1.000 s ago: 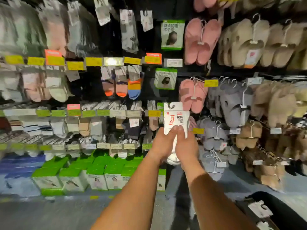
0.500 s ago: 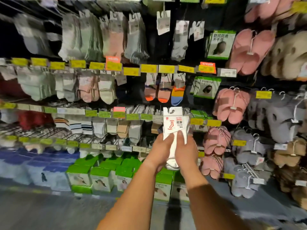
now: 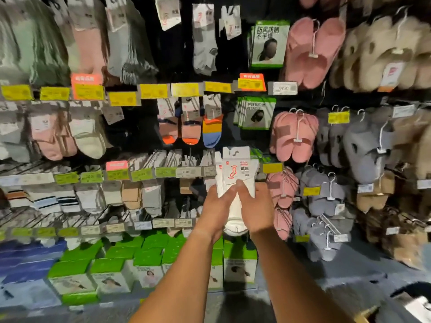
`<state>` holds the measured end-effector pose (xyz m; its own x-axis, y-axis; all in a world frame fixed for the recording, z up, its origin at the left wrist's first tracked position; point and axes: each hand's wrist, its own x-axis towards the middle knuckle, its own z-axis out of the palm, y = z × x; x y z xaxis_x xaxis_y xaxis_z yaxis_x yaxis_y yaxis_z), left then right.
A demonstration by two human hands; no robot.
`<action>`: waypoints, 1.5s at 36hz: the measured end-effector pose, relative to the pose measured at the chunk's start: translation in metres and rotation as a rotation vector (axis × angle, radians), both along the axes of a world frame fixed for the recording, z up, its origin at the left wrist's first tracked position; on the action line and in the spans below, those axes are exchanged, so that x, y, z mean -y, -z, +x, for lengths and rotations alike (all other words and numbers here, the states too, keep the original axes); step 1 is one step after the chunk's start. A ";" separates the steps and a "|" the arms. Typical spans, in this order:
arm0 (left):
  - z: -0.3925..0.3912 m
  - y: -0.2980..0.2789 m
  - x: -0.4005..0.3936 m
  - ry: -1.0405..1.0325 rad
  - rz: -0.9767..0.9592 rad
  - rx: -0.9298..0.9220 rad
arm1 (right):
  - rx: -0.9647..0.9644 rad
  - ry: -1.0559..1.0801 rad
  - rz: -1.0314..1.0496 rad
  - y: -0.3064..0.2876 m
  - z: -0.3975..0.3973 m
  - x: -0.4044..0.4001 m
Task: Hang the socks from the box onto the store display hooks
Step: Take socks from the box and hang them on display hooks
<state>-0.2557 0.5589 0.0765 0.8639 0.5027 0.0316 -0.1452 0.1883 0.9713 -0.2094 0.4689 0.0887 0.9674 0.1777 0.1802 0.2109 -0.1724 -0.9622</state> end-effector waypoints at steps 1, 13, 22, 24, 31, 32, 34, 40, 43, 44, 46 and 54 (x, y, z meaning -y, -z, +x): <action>0.011 0.000 -0.003 -0.001 0.000 -0.001 | -0.014 -0.018 0.027 0.002 0.015 -0.004; 0.142 -0.011 -0.058 -0.236 0.035 -0.022 | -0.189 -0.367 0.298 0.000 0.175 -0.060; 0.182 0.010 -0.106 -0.370 0.177 -0.039 | -0.210 -0.392 0.342 -0.001 0.220 -0.088; 0.184 0.014 -0.115 -0.386 0.203 -0.032 | -0.139 -0.362 0.307 -0.009 0.223 -0.090; 0.202 0.002 -0.134 -0.336 0.238 0.004 | 0.105 -0.169 0.039 -0.026 0.235 -0.095; 0.205 0.002 -0.135 -0.327 0.233 0.019 | 0.139 -0.162 0.026 -0.028 0.234 -0.095; 0.211 0.002 -0.136 -0.310 0.226 0.059 | 0.180 -0.157 0.121 -0.032 0.235 -0.092; 0.229 0.013 -0.145 -0.213 0.226 0.167 | 0.149 -0.165 0.226 -0.055 0.239 -0.091; 0.228 0.003 -0.137 -0.243 0.171 0.160 | 0.144 -0.193 0.296 -0.066 0.241 -0.092; 0.228 0.001 -0.135 -0.245 0.157 0.156 | 0.123 -0.203 0.308 -0.068 0.244 -0.093; 0.229 -0.001 -0.132 -0.237 0.142 0.152 | 0.064 -0.208 0.319 -0.075 0.249 -0.094; 0.235 0.001 -0.140 -0.291 0.170 0.070 | -0.058 -0.211 0.357 -0.073 0.276 -0.107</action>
